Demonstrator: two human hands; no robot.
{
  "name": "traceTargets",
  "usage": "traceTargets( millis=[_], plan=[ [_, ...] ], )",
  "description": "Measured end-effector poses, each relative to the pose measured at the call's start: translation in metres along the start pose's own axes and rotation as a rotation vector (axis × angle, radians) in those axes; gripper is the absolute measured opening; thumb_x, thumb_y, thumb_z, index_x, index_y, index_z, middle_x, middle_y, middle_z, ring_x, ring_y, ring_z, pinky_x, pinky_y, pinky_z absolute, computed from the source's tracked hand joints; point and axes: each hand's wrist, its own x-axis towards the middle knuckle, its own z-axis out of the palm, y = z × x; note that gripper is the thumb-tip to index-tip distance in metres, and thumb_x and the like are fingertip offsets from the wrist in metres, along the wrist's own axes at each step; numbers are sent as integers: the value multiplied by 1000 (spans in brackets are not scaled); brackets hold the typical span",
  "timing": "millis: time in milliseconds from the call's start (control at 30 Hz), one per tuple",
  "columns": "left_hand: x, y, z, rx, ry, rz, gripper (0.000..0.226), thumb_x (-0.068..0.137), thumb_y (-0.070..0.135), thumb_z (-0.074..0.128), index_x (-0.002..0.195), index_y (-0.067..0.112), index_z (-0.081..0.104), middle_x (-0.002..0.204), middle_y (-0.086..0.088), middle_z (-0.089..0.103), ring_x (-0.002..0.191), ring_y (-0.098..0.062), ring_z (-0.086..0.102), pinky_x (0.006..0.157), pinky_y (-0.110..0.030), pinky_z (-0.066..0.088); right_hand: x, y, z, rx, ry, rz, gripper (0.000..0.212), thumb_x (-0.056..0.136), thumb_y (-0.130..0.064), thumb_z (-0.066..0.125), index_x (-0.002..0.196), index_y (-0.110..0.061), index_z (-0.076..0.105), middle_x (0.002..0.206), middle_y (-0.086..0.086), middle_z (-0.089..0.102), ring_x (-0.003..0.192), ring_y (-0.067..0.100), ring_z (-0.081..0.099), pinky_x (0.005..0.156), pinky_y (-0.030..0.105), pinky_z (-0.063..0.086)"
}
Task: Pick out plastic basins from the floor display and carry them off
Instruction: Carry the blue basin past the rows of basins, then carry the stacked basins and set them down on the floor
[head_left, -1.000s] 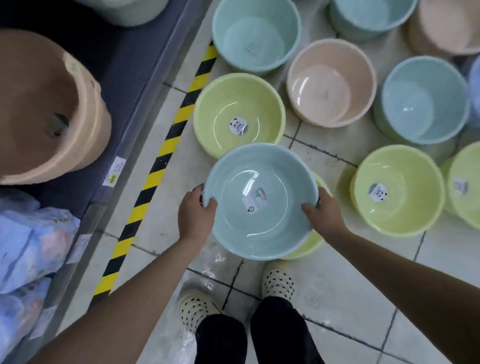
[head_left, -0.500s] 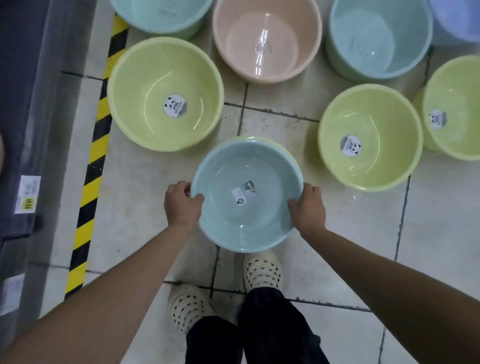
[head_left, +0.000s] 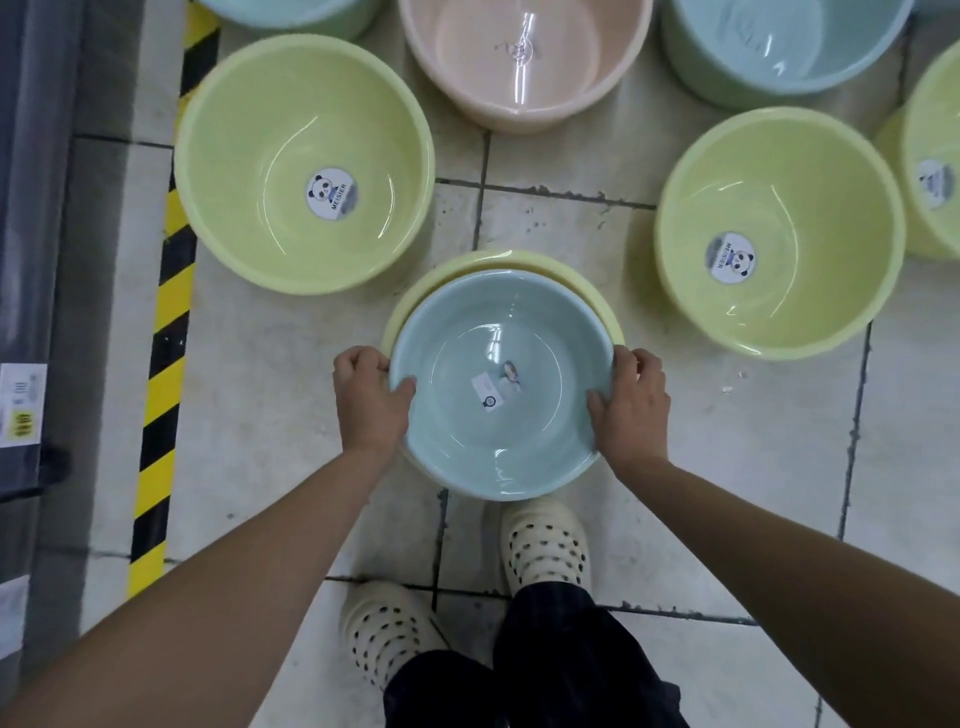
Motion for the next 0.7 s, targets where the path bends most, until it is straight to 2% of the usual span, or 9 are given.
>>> traceTargets(
  millis=[100, 200, 267, 333, 400, 467, 600, 700],
  plan=[
    [1, -2, 4, -23, 25, 28, 25, 82, 15, 72, 98, 11, 53, 117, 1, 45, 98, -23, 55, 87, -37, 49, 6, -2, 0, 74, -40, -15, 69, 84, -14, 60, 145, -24, 30, 138, 11, 35, 112, 35, 49, 88, 48, 48],
    [5, -2, 7, -45, 13, -5, 39, 83, 17, 71, 116, 15, 50, 122, -3, 51, 95, -20, 53, 85, -35, 47, 9, -2, 1, 138, -92, 11, 78, 88, -16, 58, 151, -31, 16, 145, 7, 31, 103, 37, 57, 75, 40, 46],
    [9, -3, 7, -83, -30, -59, 57, 82, 17, 72, 130, 20, 43, 122, -1, 55, 97, -20, 55, 86, -35, 47, 12, -2, 1, 179, -147, 108, 82, 91, -19, 58, 155, -29, 7, 147, 6, 36, 109, 36, 58, 82, 42, 43],
    [16, -3, 5, -171, -124, -199, 65, 81, 14, 72, 137, 19, 39, 116, -2, 57, 97, -23, 59, 83, -34, 48, 16, -3, 0, 283, -212, 245, 82, 92, -20, 58, 155, -26, 6, 139, 6, 49, 114, 34, 55, 87, 38, 38],
    [21, -2, 1, -253, -244, -294, 55, 81, 8, 71, 130, 16, 46, 108, -3, 59, 100, -27, 61, 79, -34, 50, 17, -2, -6, 425, -270, 325, 76, 90, -15, 58, 152, -27, 16, 121, 6, 56, 106, 32, 55, 82, 32, 37],
    [21, 3, -7, -286, -301, -311, 47, 80, 4, 71, 119, 16, 49, 102, -2, 60, 100, -28, 62, 78, -35, 52, 15, -3, -17, 505, -254, 320, 71, 87, -13, 61, 147, -29, 27, 112, 2, 55, 104, 30, 56, 78, 33, 44],
    [13, 23, -36, -396, -254, -268, 34, 79, 1, 71, 103, 18, 54, 94, 3, 62, 85, -18, 62, 68, -30, 53, 7, -22, -55, 579, -185, 258, 67, 83, -10, 64, 141, -29, 37, 101, -10, 58, 94, 21, 58, 63, 23, 45],
    [3, 47, -76, -415, -212, -254, 33, 79, 4, 72, 91, 29, 53, 94, 6, 63, 82, -12, 62, 69, -30, 53, 5, -56, -96, 673, -174, 200, 71, 77, -11, 65, 140, -33, 41, 107, -19, 59, 98, 2, 58, 71, 22, 48]
  ],
)
